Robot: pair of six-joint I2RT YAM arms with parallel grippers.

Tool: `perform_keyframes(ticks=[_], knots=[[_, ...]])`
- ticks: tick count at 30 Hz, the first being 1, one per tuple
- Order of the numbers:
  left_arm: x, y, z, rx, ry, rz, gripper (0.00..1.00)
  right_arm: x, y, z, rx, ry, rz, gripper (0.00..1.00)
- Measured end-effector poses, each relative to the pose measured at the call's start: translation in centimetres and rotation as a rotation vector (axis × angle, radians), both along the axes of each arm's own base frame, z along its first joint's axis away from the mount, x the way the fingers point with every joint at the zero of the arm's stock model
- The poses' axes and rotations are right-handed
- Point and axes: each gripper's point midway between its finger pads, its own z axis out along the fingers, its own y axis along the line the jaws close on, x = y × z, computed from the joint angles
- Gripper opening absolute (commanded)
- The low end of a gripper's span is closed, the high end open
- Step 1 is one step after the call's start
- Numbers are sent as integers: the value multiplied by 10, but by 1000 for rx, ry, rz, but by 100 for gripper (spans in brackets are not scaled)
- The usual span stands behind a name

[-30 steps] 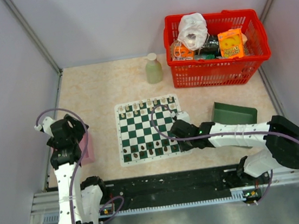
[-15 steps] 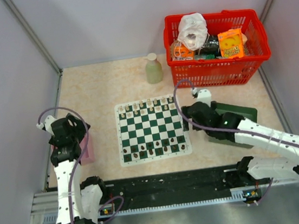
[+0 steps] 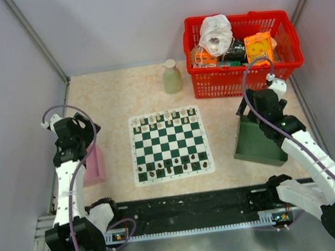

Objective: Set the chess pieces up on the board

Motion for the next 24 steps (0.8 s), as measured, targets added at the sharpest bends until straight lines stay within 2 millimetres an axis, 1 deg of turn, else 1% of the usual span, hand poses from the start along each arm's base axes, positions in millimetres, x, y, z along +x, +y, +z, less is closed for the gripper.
perform_keyframes(ticks=[4,8,10,12,14,18,21,24], knots=[[16,3,3,6,-12,-8,99,-13,-6,-9,-11,-12,-5,99],[25,6,-7,19,25,-9,99,-30,-17,-24,-29,-43,-24,99],[28,6,-12,27,47,-9,99,-35,-20,-30,-31,-80,-18,99],[30,3,-17,40,63,-21,99,-37,-20,-34,-45,-126,8,99],[31,-3,-17,59,67,-42,99,-35,-20,-34,-72,-158,38,99],[36,-18,-11,102,39,-86,99,-20,-19,-24,-139,-201,75,99],[33,-24,-8,121,8,-99,99,-9,-20,-31,-202,-162,96,99],[25,-24,-10,136,-7,-88,99,-1,-20,-43,-244,-113,110,99]])
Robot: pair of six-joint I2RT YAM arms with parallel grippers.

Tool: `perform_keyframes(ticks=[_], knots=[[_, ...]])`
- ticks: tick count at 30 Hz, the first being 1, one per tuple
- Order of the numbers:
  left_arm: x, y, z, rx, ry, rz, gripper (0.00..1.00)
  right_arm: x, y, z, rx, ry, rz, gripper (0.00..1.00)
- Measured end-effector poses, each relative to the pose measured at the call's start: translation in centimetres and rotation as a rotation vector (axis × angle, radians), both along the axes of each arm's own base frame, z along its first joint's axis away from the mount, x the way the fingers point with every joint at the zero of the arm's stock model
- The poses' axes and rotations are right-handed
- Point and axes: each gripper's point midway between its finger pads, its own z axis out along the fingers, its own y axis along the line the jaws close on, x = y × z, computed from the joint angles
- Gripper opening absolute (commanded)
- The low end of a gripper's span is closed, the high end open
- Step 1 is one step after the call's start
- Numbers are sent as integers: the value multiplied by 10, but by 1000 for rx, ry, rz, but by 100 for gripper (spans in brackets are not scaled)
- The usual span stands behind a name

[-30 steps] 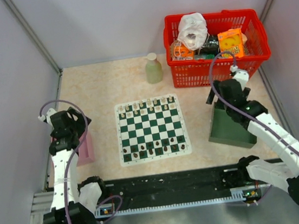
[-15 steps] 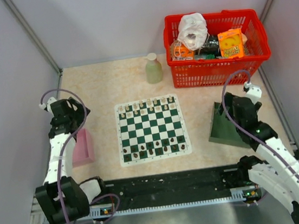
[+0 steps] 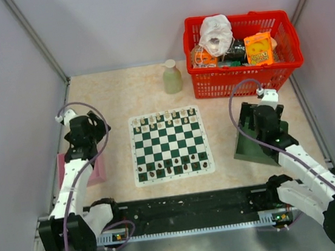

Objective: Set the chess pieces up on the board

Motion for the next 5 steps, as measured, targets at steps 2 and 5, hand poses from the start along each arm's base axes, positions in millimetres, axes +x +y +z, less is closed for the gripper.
perform_keyframes(ticks=[2,5], knots=[[-7,2,-3,14,-11,14,99,4,-1,-3,-25,8,-1,99],[-13,5,-4,43,-40,36,99,11,-4,4,-50,-27,-11,99]])
